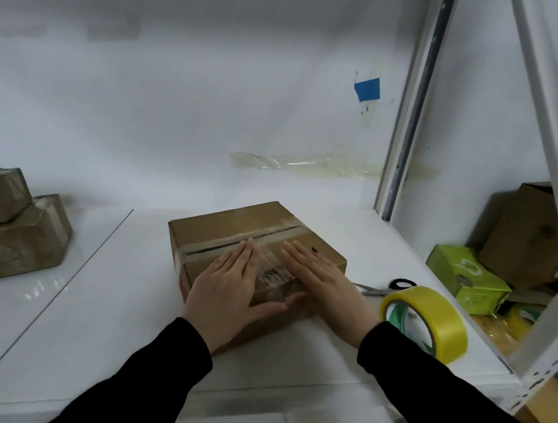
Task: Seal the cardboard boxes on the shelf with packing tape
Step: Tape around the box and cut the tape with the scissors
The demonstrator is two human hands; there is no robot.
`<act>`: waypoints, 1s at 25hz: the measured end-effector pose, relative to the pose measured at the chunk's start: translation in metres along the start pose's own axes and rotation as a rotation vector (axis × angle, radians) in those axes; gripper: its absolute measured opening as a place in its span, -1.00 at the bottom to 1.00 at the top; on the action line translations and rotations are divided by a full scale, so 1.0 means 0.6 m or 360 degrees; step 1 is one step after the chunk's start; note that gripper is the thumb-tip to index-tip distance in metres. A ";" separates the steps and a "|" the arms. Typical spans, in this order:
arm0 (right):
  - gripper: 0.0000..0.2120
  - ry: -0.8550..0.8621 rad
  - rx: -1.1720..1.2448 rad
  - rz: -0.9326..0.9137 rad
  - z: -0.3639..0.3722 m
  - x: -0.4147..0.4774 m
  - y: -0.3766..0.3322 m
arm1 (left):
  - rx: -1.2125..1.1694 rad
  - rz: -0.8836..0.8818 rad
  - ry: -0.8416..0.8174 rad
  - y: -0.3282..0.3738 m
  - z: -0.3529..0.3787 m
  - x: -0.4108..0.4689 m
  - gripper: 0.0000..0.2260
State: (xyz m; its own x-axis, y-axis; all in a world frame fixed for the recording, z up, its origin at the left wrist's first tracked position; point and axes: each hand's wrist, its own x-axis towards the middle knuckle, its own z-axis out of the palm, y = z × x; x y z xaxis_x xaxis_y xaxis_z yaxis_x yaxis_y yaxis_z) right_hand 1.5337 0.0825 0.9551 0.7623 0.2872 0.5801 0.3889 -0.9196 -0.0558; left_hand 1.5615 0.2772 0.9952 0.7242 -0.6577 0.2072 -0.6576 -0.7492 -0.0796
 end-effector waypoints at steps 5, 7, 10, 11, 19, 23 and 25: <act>-0.55 0.0003 0.0065 -0.0037 0.024 -0.010 0.000 | 0.0078 0.0097 -0.0083 0.019 0.024 0.007 -0.35; -0.54 0.0102 0.0162 0.0038 0.035 -0.015 0.000 | 0.0009 0.0131 -0.0056 0.021 0.037 0.014 -0.31; -0.65 0.0172 0.0201 0.0057 0.039 -0.009 0.001 | -0.0004 0.0146 0.0055 0.026 0.045 0.017 -0.37; -0.66 0.0184 0.0185 0.0062 0.040 -0.008 0.001 | -0.0039 0.0125 0.0087 0.024 0.050 0.020 -0.36; -0.51 -0.0267 0.0312 0.0175 -0.006 0.007 -0.008 | 0.0024 0.0112 0.0027 0.018 0.033 0.019 -0.26; -0.49 0.0169 -0.0193 0.0656 -0.114 -0.001 0.004 | -0.0241 0.0124 -0.0075 0.007 0.013 0.012 -0.03; -0.37 0.0139 -0.0601 0.1190 -0.158 -0.025 0.020 | -0.0614 0.0044 -0.0059 0.011 0.002 0.010 -0.04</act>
State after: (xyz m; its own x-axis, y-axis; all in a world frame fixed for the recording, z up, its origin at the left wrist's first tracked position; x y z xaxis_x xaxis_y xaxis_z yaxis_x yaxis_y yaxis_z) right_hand 1.4780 0.0417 1.0228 0.7014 -0.4407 0.5601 -0.4137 -0.8917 -0.1835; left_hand 1.5619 0.2682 0.9950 0.7077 -0.6847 0.1742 -0.7014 -0.6513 0.2896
